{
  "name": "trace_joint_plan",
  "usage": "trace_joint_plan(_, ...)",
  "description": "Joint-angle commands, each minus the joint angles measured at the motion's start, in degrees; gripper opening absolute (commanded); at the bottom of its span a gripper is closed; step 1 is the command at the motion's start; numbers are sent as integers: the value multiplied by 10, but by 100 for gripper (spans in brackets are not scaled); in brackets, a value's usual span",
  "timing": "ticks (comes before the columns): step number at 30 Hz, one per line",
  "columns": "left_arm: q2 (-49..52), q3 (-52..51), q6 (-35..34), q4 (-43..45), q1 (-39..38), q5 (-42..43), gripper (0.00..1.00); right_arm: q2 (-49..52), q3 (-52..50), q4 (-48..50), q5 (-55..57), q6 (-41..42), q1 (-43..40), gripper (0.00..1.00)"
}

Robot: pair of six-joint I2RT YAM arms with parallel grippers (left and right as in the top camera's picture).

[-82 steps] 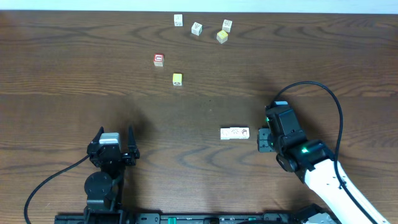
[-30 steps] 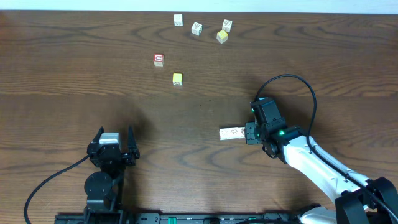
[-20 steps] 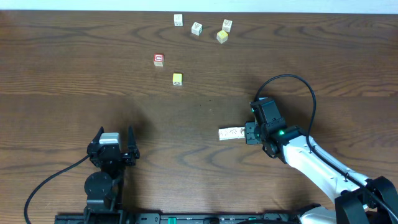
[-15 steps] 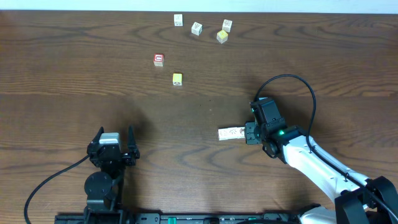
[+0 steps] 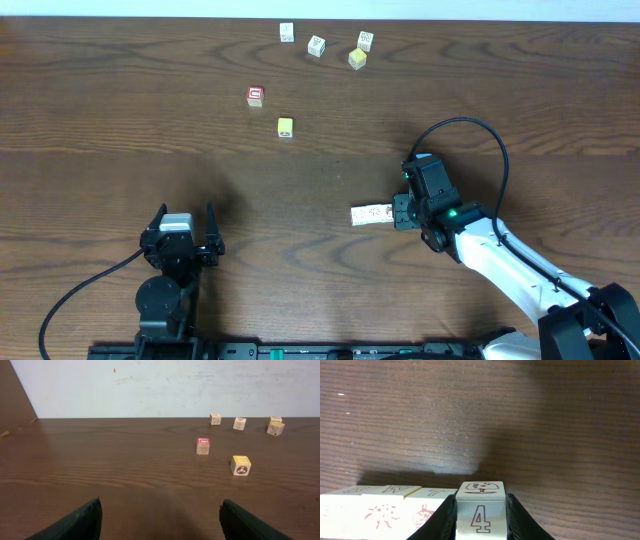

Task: Lift 5 blocks
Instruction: 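Lower the number 4 block at the end of the row, then open the right gripper and move it forward toward remaining blocks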

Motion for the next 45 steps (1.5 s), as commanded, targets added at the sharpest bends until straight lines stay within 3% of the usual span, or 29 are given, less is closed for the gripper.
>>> trace_joint_plan(1,-1,-12,-5,-20,-2,-6,75,3,7,1,0,-2,3,25)
trace_joint_plan(12,-1,-12,-5,-20,-2,-6,75,3,8,-17,-23,-1,4,25)
trace_joint_plan(19,-1,-12,-5,-20,-2,-6,76,3,8,-16,-24,-2,4,42)
trace_joint_plan(23,-1,-12,-5,-20,-2,-6,75,3,8,-16,-24,-2,4,46)
trace_joint_plan(37,-1,-12,-5,-20,-2,-6,75,3,58,-22,3,-2,2,45)
trace_joint_plan(40,-1,-12,-5,-20,-2,-6,75,3,84,-25,-58,-56,3,61)
trace_joint_plan(42,-1,-12,-5,-20,-2,-6,75,4,101,-24,-115,-95,4,77)
trace_joint_plan(45,-1,-12,-5,-20,-2,-6,75,5,128,-13,-141,-117,4,89)
